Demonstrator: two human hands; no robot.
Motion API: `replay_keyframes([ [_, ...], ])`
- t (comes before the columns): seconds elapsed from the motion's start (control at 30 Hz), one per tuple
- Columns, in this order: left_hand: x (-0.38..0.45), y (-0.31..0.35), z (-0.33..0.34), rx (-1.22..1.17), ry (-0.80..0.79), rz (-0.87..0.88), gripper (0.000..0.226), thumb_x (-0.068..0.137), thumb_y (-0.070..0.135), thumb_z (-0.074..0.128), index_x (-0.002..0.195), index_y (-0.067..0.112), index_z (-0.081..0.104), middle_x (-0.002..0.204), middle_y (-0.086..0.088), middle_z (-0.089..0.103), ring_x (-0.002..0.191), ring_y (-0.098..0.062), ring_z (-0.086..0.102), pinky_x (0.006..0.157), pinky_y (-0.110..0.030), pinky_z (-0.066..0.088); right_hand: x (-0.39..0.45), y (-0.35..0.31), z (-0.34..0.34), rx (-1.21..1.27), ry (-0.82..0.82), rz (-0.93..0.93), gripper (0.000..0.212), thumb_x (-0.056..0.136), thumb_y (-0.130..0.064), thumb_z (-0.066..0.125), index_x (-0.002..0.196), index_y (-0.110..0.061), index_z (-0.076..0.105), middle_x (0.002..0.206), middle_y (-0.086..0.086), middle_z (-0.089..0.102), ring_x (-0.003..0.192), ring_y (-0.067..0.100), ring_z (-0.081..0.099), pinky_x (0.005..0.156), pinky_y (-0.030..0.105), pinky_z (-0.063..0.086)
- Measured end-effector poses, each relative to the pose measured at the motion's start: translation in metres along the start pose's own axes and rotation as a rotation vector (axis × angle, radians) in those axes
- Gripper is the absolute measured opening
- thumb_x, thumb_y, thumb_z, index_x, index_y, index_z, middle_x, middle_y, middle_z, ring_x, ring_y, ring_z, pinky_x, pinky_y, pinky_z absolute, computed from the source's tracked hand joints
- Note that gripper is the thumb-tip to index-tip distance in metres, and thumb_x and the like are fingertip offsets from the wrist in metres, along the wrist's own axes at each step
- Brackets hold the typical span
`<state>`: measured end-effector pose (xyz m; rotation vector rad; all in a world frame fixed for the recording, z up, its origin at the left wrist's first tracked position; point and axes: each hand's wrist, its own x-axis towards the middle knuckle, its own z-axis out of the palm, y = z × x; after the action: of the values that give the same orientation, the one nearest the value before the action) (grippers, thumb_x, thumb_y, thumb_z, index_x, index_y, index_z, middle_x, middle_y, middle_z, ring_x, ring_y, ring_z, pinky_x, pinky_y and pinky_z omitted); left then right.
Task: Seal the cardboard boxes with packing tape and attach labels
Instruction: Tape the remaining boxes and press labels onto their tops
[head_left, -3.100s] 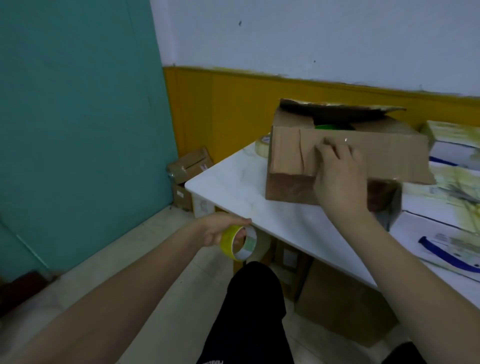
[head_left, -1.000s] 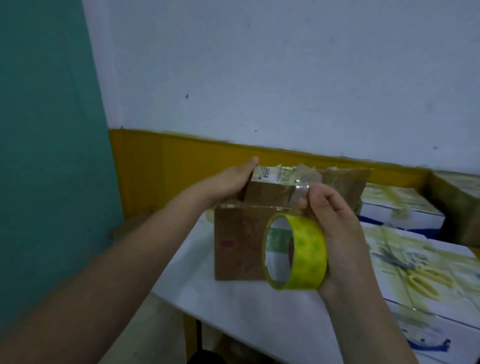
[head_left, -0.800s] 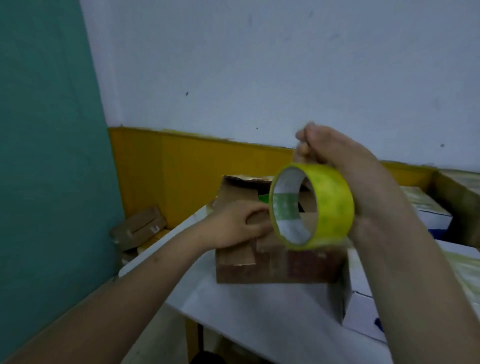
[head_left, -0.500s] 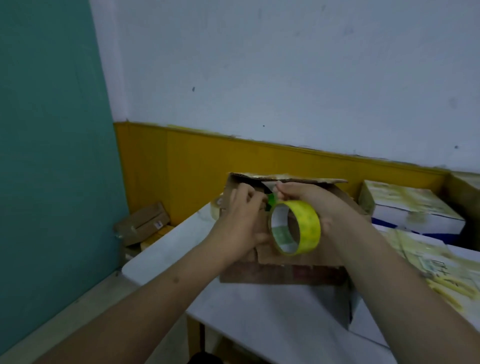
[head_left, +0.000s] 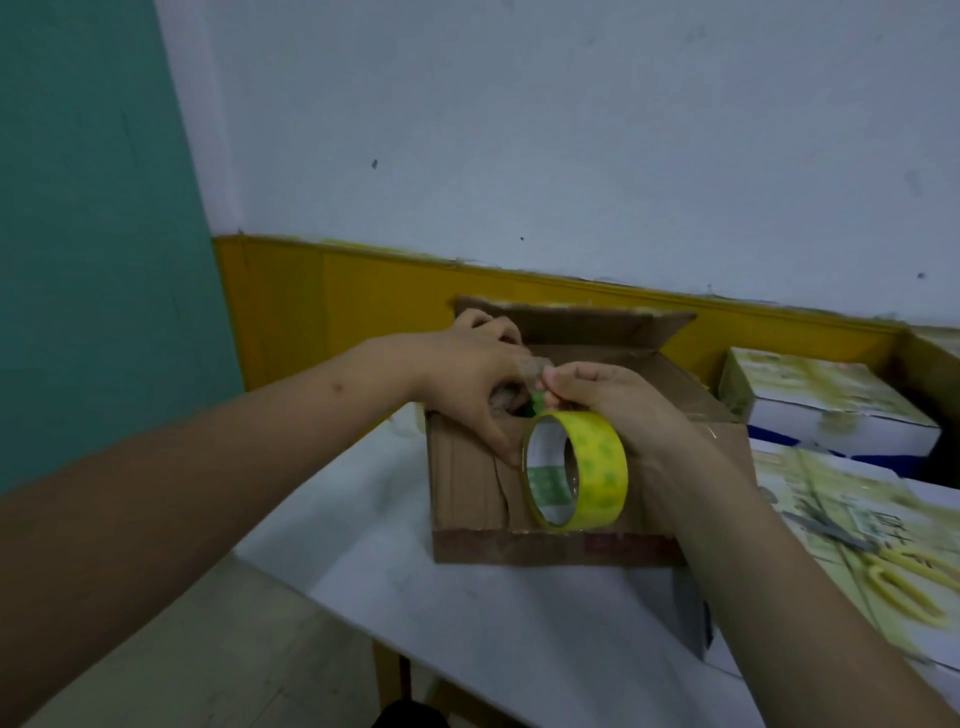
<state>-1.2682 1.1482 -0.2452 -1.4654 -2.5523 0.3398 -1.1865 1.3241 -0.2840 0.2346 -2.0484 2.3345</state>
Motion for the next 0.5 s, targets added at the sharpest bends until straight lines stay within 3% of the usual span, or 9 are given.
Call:
replay_keyframes([
  [0.1, -0.011, -0.009, -0.021, 0.141, 0.196, 0.032, 0.06, 0.067, 0.09, 0.049, 0.084, 0.033, 0.055, 0.102, 0.016, 0.055, 0.104, -0.015, 0.039, 0.088, -0.039, 0.032, -0.001, -0.002, 0.003, 0.019, -0.011, 0.038, 0.022, 0.094, -0.008, 0.058, 0.072, -0.003, 0.062, 0.059, 0.002, 0.06, 0.048, 0.007, 0.054, 0.05, 0.017, 0.047],
  [0.2, -0.035, -0.032, -0.041, 0.099, 0.305, -0.057, 0.044, 0.078, 0.073, 0.059, 0.072, 0.03, 0.053, 0.087, 0.016, 0.051, 0.098, -0.015, 0.04, 0.081, -0.035, 0.031, -0.001, -0.005, 0.003, 0.018, -0.002, 0.048, 0.02, 0.093, -0.009, 0.061, 0.074, -0.003, 0.063, 0.064, 0.004, 0.061, 0.052, 0.009, 0.055, 0.055, 0.021, 0.049],
  [0.37, -0.054, -0.027, -0.032, 0.251, 0.254, -0.09, 0.013, 0.085, 0.043, 0.068, 0.082, 0.031, 0.072, 0.115, 0.013, 0.061, 0.117, -0.02, 0.043, 0.099, -0.042, 0.03, 0.003, 0.002, 0.022, -0.288, 0.018, -0.001, 0.029, 0.09, -0.019, 0.071, 0.062, -0.014, 0.068, 0.069, 0.01, 0.062, 0.062, 0.019, 0.053, 0.067, 0.033, 0.041],
  [0.43, -0.052, -0.016, -0.028, 0.289, 0.119, -0.105, 0.019, 0.085, 0.027, 0.06, 0.096, 0.03, 0.075, 0.109, 0.012, 0.066, 0.117, -0.015, 0.048, 0.11, -0.042, 0.025, 0.005, 0.003, 0.033, -0.36, -0.02, 0.004, 0.032, 0.09, -0.019, 0.071, 0.058, -0.016, 0.068, 0.069, 0.01, 0.064, 0.061, 0.018, 0.054, 0.066, 0.032, 0.041],
  [0.5, -0.051, -0.007, -0.033, 0.142, 0.027, -0.217, 0.03, 0.088, 0.022, 0.05, 0.105, 0.029, 0.074, 0.093, 0.013, 0.069, 0.107, -0.01, 0.053, 0.116, -0.04, 0.02, 0.006, 0.003, 0.038, -0.381, -0.015, 0.006, 0.035, 0.091, -0.016, 0.07, 0.056, -0.015, 0.066, 0.069, 0.011, 0.064, 0.059, 0.017, 0.053, 0.064, 0.032, 0.042],
])
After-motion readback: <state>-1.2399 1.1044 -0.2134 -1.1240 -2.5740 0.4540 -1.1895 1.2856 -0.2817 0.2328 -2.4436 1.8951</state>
